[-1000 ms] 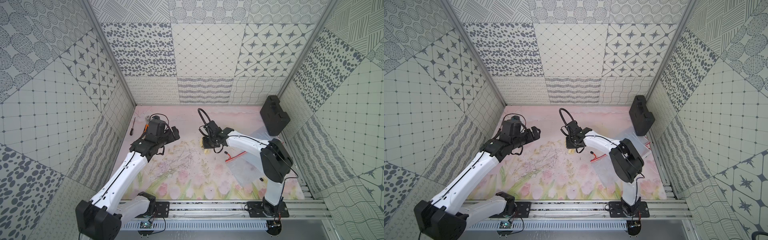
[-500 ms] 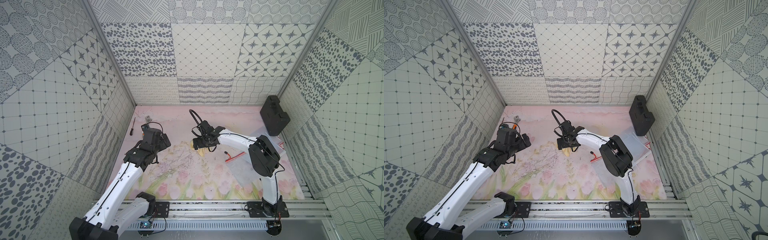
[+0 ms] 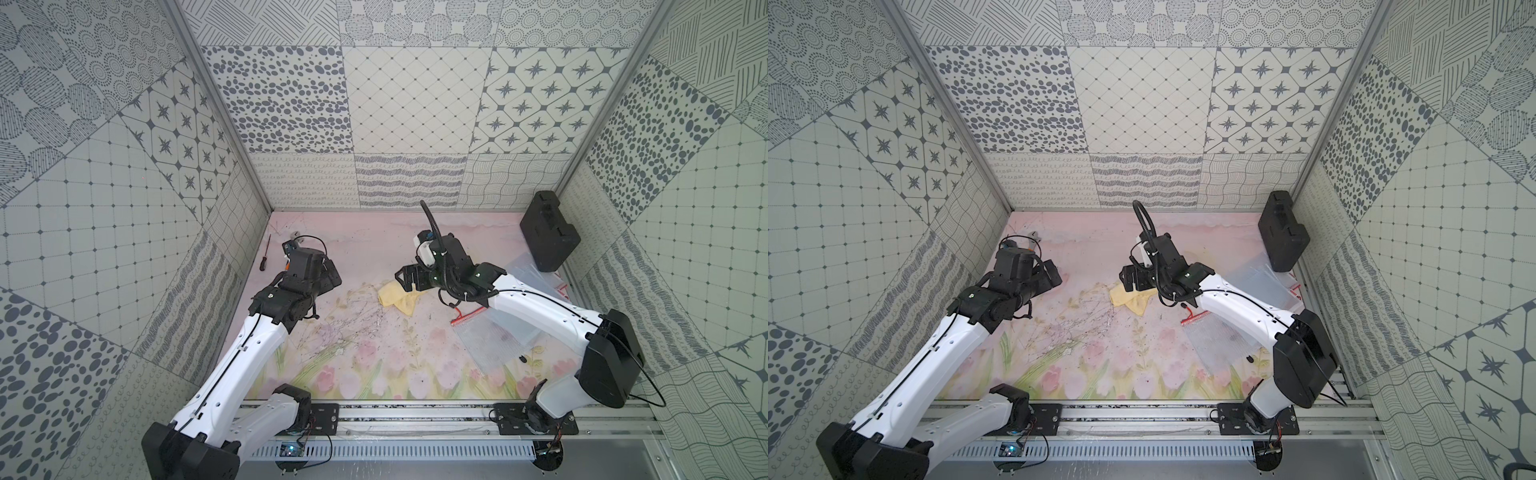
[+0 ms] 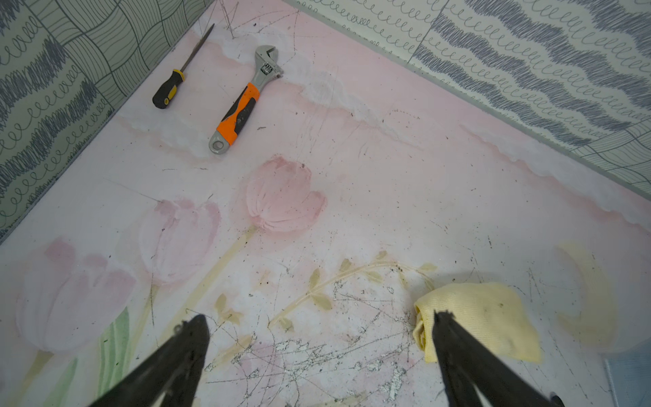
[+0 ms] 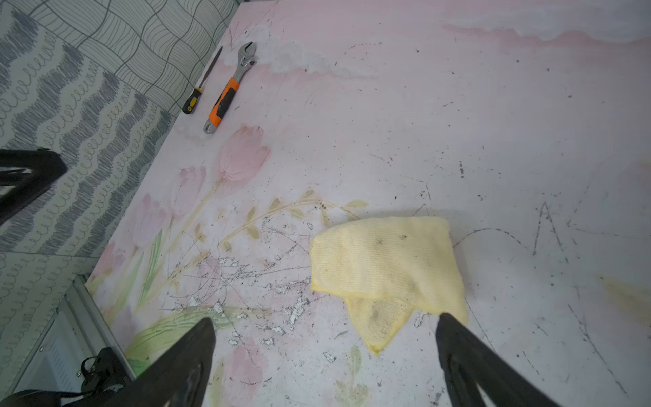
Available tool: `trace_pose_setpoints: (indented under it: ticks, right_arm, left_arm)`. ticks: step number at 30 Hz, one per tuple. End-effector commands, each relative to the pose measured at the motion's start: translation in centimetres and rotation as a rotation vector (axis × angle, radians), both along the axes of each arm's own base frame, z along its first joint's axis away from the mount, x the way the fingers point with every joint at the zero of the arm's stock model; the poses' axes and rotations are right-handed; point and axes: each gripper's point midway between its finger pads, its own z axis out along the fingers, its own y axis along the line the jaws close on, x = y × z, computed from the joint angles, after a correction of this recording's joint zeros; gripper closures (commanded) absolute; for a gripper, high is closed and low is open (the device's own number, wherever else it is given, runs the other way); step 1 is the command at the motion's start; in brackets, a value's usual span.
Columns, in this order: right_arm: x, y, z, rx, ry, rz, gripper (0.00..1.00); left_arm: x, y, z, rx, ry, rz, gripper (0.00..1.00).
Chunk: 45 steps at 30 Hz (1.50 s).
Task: Wipe the document bag
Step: Place the cleaning item at the center of the board, then reset both arms
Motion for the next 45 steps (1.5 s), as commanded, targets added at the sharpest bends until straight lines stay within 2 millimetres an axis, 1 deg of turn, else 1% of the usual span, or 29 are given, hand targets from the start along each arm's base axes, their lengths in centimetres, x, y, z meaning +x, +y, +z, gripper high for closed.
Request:
trace_pose_setpoints:
  ticks: [1, 3, 4, 5, 6, 8, 9, 11, 12, 14, 15, 18, 20, 22, 25, 26, 27, 28, 29, 30, 31, 32, 33, 34, 35, 37, 39, 41, 45]
  right_arm:
    - [-0.3, -6.0, 2.8, 0.052, -0.153, -0.226, 0.02]
    - [-0.2, -12.5, 3.7, 0.041, -0.252, -0.452, 0.02]
    - [-0.2, -15.2, 3.6, 0.019, -0.276, -0.535, 0.02]
    - [-0.3, -18.4, 3.5, -0.011, -0.302, -0.629, 0.02]
    - [-0.5, -21.2, 3.2, -0.051, -0.316, -0.706, 0.02]
    - [-0.9, -25.2, 3.0, -0.128, -0.361, -0.797, 0.02]
    - [-1.0, -26.6, 3.0, -0.168, -0.399, -0.819, 0.02]
    - [-0.7, -28.1, 2.8, -0.255, -0.497, -0.82, 0.02]
    - [-0.5, -28.7, 2.4, -0.296, -0.538, -0.828, 0.02]
    - [-0.1, -29.7, 1.3, -0.336, -0.579, -0.857, 0.02]
    - [0.3, -30.0, 0.4, -0.341, -0.583, -0.851, 0.02]
    - [1.5, -30.5, -1.8, -0.375, -0.566, -0.844, 0.02]
    - [1.9, -31.1, -2.8, -0.386, -0.583, -0.872, 0.02]
    - [2.4, -31.1, -3.7, -0.38, -0.593, -0.866, 0.02]
    - [3.4, -31.2, -3.7, -0.372, -0.643, -0.859, 0.02]
    - [4.0, -31.4, -3.7, -0.364, -0.649, -0.861, 0.02]
    - [4.7, -31.6, -3.8, -0.359, -0.653, -0.866, 0.02]
    - [5.3, -31.8, -4.2, -0.353, -0.642, -0.861, 0.02]
    - [6.0, -32.0, -5.2, -0.343, -0.624, -0.852, 0.02]
    - [6.9, -32.2, -5.2, -0.329, -0.651, -0.848, 0.02]
    - [7.5, -31.5, -5.7, -0.334, -0.62, -0.796, 0.02]
    - [8.1, -30.3, -6.6, -0.34, -0.547, -0.705, 0.02]
    - [8.6, -30.3, -6.8, -0.32, -0.552, -0.695, 0.02]
    - [8.7, -30.6, -7.7, -0.303, -0.543, -0.697, 0.02]
    - [8.8, -31.2, -7.1, -0.281, -0.592, -0.732, 0.02]
    - [8.6, -31.3, -7.8, -0.288, -0.511, -0.72, 0.02]
    - [8.7, -31.4, -7.5, -0.28, -0.565, -0.733, 0.02]
    - [8.6, -31.3, -7.7, -0.285, -0.526, -0.719, 0.02]
    - [8.6, -31.3, -7.7, -0.287, -0.533, -0.721, 0.02]
  left_arm:
    - [-0.7, 3.5, 1.6, 0.21, -0.007, 0.053, 0.01]
    - [-0.3, 4.4, 2.4, 0.326, -0.068, 0.031, 0.01]
    - [0.1, 4.5, 2.4, 0.374, -0.096, 0.011, 0.01]
    - [0.5, 4.5, 2.1, 0.427, -0.121, -0.022, 0.01]
    - [1.3, 4.1, 2.1, 0.455, -0.173, -0.06, 0.01]
    - [2.3, 3.7, 0.6, 0.47, -0.197, -0.1, 0.01]
    - [2.9, 3.5, -0.8, 0.456, -0.198, -0.115, 0.01]
    - [4.5, 2.9, -3.7, 0.397, -0.204, -0.18, 0.01]
    - [5.2, 3.1, -5.3, 0.375, -0.197, -0.183, 0.01]
    - [6.1, 4.4, -7.7, 0.356, -0.186, -0.118, 0.01]
    - [6.4, 4.9, -8.4, 0.359, -0.194, -0.094, 0.01]
    - [7.4, 4.6, -10.1, 0.367, -0.24, -0.125, 0.01]
    - [8.1, 4.4, -11.3, 0.379, -0.23, -0.148, 0.01]
    - [8.6, 4.6, -12.4, 0.412, -0.227, -0.15, 0.01]
    - [9.0, 4.9, -11.9, 0.45, -0.274, -0.15, 0.01]
    - [9.1, 5.3, -12.1, 0.446, -0.284, -0.134, 0.01]
    - [9.2, 5.5, -12.9, 0.435, -0.274, -0.127, 0.01]
    - [9.4, 5.6, -13.4, 0.443, -0.293, -0.126, 0.01]
    - [9.4, 5.6, -14.1, 0.43, -0.3, -0.126, 0.01]
    - [9.5, 5.9, -14.4, 0.436, -0.297, -0.12, 0.01]
    - [9.4, 5.8, -14.5, 0.41, -0.272, -0.122, 0.01]
    - [9.6, 5.9, -14.6, 0.397, -0.27, -0.135, 0.01]
    - [9.7, 5.9, -14.6, 0.397, -0.284, -0.138, 0.01]
    - [9.6, 5.9, -14.8, 0.387, -0.266, -0.139, 0.01]
    - [9.6, 5.9, -14.7, 0.382, -0.266, -0.138, 0.01]
    - [9.7, 5.9, -14.7, 0.385, -0.271, -0.14, 0.01]
    - [9.7, 6.0, -14.6, 0.39, -0.276, -0.139, 0.01]
    - [9.6, 6.0, -14.8, 0.381, -0.264, -0.139, 0.01]
    - [9.7, 5.9, -14.7, 0.386, -0.272, -0.139, 0.01]
